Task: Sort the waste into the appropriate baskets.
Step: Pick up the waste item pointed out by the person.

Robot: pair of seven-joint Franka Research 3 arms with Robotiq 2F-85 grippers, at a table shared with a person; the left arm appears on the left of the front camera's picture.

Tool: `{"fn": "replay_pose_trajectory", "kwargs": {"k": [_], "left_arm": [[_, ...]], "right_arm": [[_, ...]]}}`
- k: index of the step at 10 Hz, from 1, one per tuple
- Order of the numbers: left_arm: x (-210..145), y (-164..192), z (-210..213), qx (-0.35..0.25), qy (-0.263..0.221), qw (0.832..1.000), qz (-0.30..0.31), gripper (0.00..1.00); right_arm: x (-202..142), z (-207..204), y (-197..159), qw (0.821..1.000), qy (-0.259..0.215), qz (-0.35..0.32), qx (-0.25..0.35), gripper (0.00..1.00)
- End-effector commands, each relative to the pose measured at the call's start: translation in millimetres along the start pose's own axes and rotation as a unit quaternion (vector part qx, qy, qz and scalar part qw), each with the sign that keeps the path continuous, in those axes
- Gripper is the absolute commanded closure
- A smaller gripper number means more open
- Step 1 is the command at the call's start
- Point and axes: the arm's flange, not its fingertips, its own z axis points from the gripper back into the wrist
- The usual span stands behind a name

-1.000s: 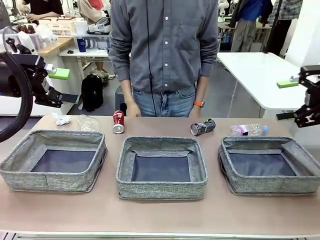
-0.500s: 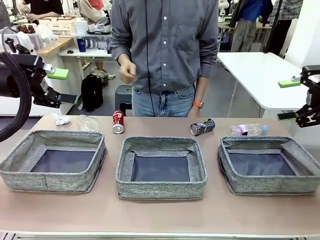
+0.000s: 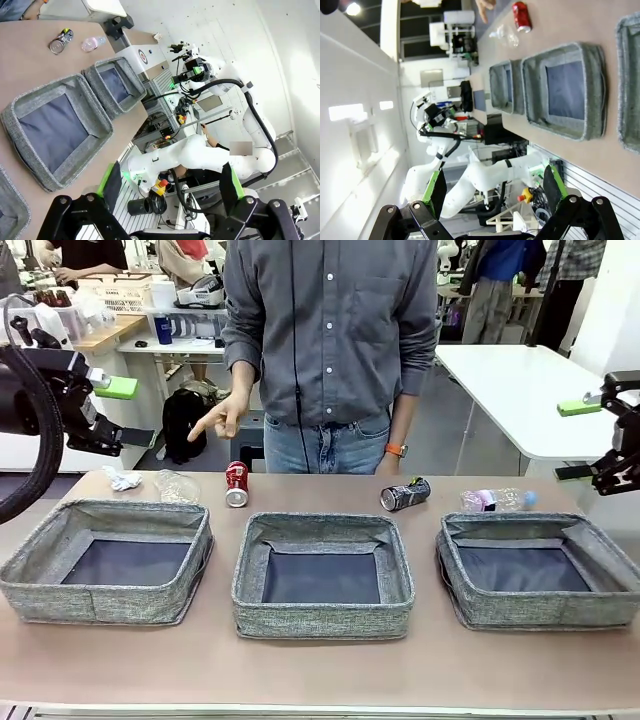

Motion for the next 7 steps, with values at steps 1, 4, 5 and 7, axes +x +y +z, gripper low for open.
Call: {"fn": "replay_pose_trajectory", "kwargs": {"k": [1,4,5,7], "left_arm": [[1.0,0.7,-1.5,-0.008,-0.003,1.0,-0.006,0.0],[1.0,0.7,-1.5,-0.008,-0.003,1.0,-0.006,0.0],[1.0,0.7,-1.5,-0.008,-0.003,1.0,-0.006,0.0],[19.1,11.5,5.7,0.175,-0.029,0.984,-0.005,0.0]], "right_arm": [[2.0,0.8,5.0,1.0,0.003,-0.001,-0.001,0.0],[2.0,0.8,5.0,1.0,0.003,-0.001,-0.001,0.0],[2.0,0.8,5.0,1.0,0.003,-0.001,-0.001,0.0],[2.0,0.8,5.0,1.0,0.003,-0.001,-0.001,0.0]]}}
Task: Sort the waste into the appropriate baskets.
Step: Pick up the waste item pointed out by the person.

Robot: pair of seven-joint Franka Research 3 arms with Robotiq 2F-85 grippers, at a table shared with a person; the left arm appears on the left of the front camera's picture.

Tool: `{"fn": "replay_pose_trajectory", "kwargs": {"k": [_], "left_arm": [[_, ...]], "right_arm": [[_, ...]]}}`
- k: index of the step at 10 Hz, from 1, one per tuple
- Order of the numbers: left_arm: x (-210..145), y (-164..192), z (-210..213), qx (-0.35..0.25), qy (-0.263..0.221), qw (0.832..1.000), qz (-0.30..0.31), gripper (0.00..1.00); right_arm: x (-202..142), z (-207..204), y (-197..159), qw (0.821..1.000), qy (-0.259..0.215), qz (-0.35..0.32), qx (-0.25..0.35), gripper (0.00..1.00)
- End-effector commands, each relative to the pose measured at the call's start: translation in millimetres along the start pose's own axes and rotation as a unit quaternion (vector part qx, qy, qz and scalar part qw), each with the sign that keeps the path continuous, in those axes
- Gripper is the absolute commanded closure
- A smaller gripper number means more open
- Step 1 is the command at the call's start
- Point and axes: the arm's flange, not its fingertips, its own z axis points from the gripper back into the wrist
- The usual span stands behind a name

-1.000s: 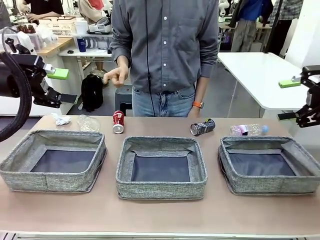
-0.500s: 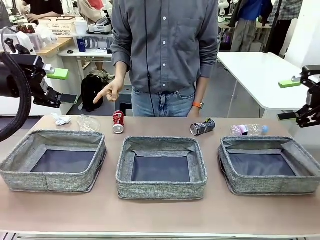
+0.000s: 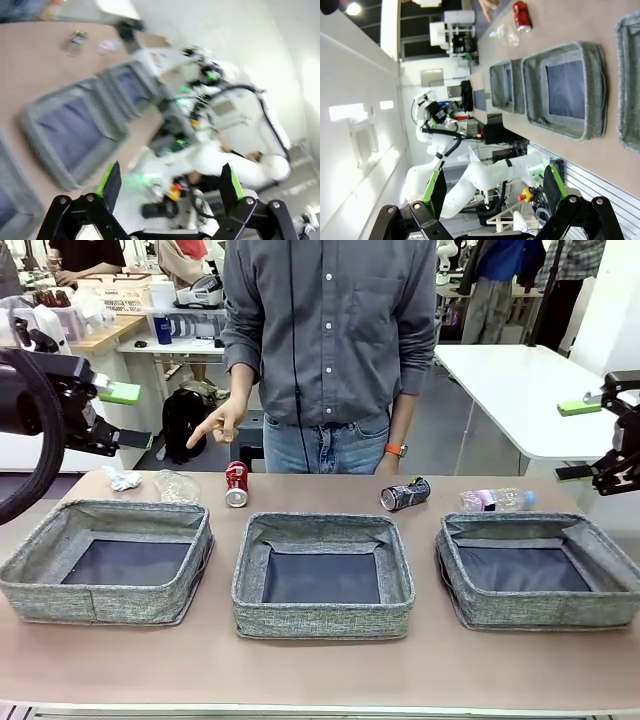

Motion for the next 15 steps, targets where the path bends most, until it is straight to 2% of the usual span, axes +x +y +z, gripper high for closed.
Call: {"fn": "replay_pose_trajectory", "kwargs": {"k": [1,2,3,4,6,7,8,9,11,12,13,14,15], "left_arm": [[41.5,27.3,0.4,0.301,-0.001,0.953,0.031,0.0],[69.0,55.0,-3.4,0.365,0.108,0.925,0.013,0.0],[95.7,84.4,-7.5,0.442,0.133,0.887,0.027,0.0],[116.7,106.9,-14.8,0.467,0.157,0.869,0.048,0.0],[153.7,140.6,-27.5,0.496,0.193,0.844,0.06,0.0],[166.7,150.8,-32.1,0.505,0.199,0.837,0.064,0.0],[177.3,154.8,-37.7,0.489,0.16,0.855,0.064,0.0],[138.2,166.5,-29.1,0.49,0.136,0.861,0.018,0.0],[138.2,166.5,-29.1,0.49,0.136,0.861,0.018,0.0],[152.9,172.6,-35.0,0.507,0.149,0.848,0.039,0.0],[161.1,187.0,-36.8,0.485,0.144,0.857,0.098,0.0],[166.5,203.2,-39.3,0.475,0.128,0.857,0.154,0.0],[168.3,212.0,-42.8,0.476,0.115,0.844,0.219,0.0]], "right_arm": [[2.4,0.3,5.0,1.0,0.003,-0.001,-0.002,0.0],[2.4,0.3,5.0,1.0,0.003,-0.001,-0.002,0.0],[2.4,0.3,5.0,1.0,0.003,-0.001,-0.002,0.0],[2.4,0.3,5.0,1.0,0.003,-0.001,-0.002,0.0],[2.4,0.3,5.0,1.0,0.003,-0.001,-0.002,0.0],[2.4,0.3,5.0,1.0,0.003,-0.001,-0.002,0.0],[2.4,0.3,5.0,1.0,0.003,-0.001,-0.002,0.0],[2.4,0.3,5.0,1.0,0.003,-0.001,-0.002,0.0],[2.4,0.3,5.0,1.0,0.003,-0.001,-0.002,0.0],[2.4,0.3,5.0,1.0,0.003,-0.001,-0.002,0.0],[2.4,0.3,5.0,1.0,0.003,-0.001,-0.002,0.0],[2.4,0.3,5.0,1.0,0.003,-0.001,-0.002,0.0],[2.4,0.3,5.0,1.0,0.003,-0.001,-0.002,0.0]]}}
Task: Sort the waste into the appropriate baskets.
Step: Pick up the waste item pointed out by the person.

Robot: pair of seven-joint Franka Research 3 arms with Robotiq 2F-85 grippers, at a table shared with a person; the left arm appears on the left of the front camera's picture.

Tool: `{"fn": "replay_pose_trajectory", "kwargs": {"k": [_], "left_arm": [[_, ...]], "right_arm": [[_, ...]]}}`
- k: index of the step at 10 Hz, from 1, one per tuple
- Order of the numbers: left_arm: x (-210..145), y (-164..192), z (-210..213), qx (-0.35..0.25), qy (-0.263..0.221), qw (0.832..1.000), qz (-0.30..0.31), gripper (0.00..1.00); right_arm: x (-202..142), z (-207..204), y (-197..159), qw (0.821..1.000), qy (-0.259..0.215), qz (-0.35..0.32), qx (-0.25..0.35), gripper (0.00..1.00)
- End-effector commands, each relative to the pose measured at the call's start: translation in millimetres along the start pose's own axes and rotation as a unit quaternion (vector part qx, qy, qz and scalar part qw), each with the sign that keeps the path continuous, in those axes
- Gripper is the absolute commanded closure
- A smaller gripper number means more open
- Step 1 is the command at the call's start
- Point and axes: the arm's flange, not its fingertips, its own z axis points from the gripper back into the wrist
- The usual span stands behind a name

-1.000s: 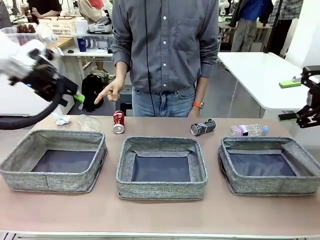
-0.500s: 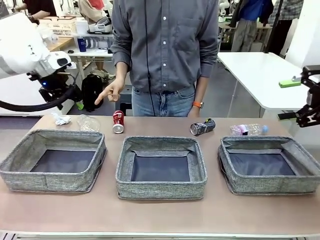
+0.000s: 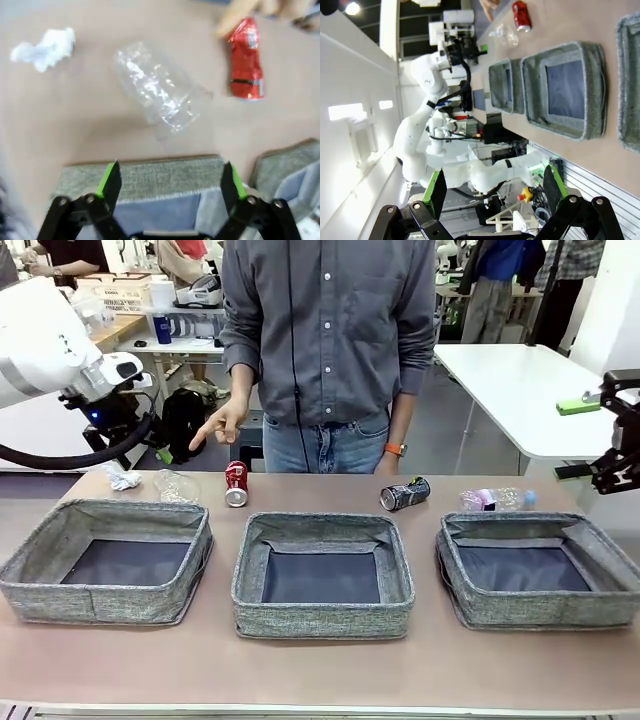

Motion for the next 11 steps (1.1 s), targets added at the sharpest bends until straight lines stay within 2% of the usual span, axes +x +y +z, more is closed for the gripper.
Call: {"fn": "replay_pose_trajectory", "kwargs": {"k": [1,2,4,11], "left_arm": [[24.4,-3.1,-5.6,-0.03,0.019,0.992,0.122,0.0],[28.3,-1.7,-10.0,-0.019,-0.001,0.987,0.158,0.0],[36.6,0.1,-23.6,0.004,-0.008,0.983,0.183,0.0],[62.9,18.0,-80.7,0.035,0.025,0.975,0.216,0.0]], "right_arm": [[1.4,0.9,3.7,1.0,0.001,-0.001,0.0,0.0],[1.4,0.9,3.7,1.0,0.001,-0.001,0.0,0.0],[1.4,0.9,3.7,1.0,0.001,-0.001,0.0,0.0],[1.4,0.9,3.7,1.0,0.001,-0.001,0.0,0.0]]}}
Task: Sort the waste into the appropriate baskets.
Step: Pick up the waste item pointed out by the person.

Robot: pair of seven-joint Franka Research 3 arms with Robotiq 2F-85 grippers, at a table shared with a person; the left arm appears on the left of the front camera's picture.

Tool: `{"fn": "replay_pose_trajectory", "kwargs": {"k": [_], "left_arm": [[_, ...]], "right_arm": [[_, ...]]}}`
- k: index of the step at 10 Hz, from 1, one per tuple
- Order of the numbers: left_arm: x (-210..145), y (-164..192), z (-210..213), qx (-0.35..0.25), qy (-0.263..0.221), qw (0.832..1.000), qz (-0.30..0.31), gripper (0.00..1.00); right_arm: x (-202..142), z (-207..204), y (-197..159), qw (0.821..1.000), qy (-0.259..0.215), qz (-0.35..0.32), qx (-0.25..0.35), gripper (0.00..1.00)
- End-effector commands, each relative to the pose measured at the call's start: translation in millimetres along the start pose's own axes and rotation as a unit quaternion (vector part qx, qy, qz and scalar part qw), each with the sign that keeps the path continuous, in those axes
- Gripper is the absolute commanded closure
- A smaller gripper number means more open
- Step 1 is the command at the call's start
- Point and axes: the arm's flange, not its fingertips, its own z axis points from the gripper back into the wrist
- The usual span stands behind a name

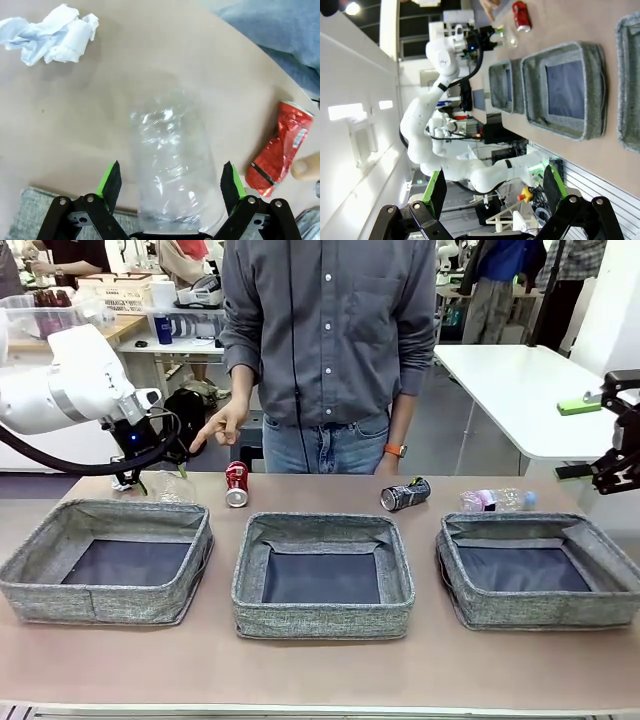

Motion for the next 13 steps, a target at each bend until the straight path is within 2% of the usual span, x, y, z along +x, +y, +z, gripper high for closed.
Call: {"fn": "replay_pose_trajectory", "kwargs": {"k": [1,6,9,10,12,13], "left_arm": [[6.2,-5.8,-3.5,0.02,0.0,1.0,0.009,0.0],[5.3,-4.2,-11.6,0.026,0.003,1.0,0.003,0.0],[5.6,-2.3,-9.9,0.028,0.006,1.0,-0.002,0.88],[5.7,-2.2,-9.1,0.027,0.004,1.0,0.0,1.0],[4.7,-3.9,-8.2,0.026,0.002,1.0,0.003,1.0],[5.9,-3.9,-7.4,0.037,-0.005,0.999,0.004,0.91]], "right_arm": [[1.2,0.6,3.4,1.0,0.001,-0.002,0.0,0.0],[1.2,0.6,3.4,1.0,0.001,-0.002,0.0,0.0],[1.2,0.6,3.4,1.0,0.001,-0.002,0.0,0.0],[1.2,0.6,3.4,1.0,0.001,-0.002,0.0,0.0],[1.2,0.6,3.4,1.0,0.001,-0.002,0.0,0.0],[1.2,0.6,3.4,1.0,0.001,-0.002,0.0,0.0]]}}
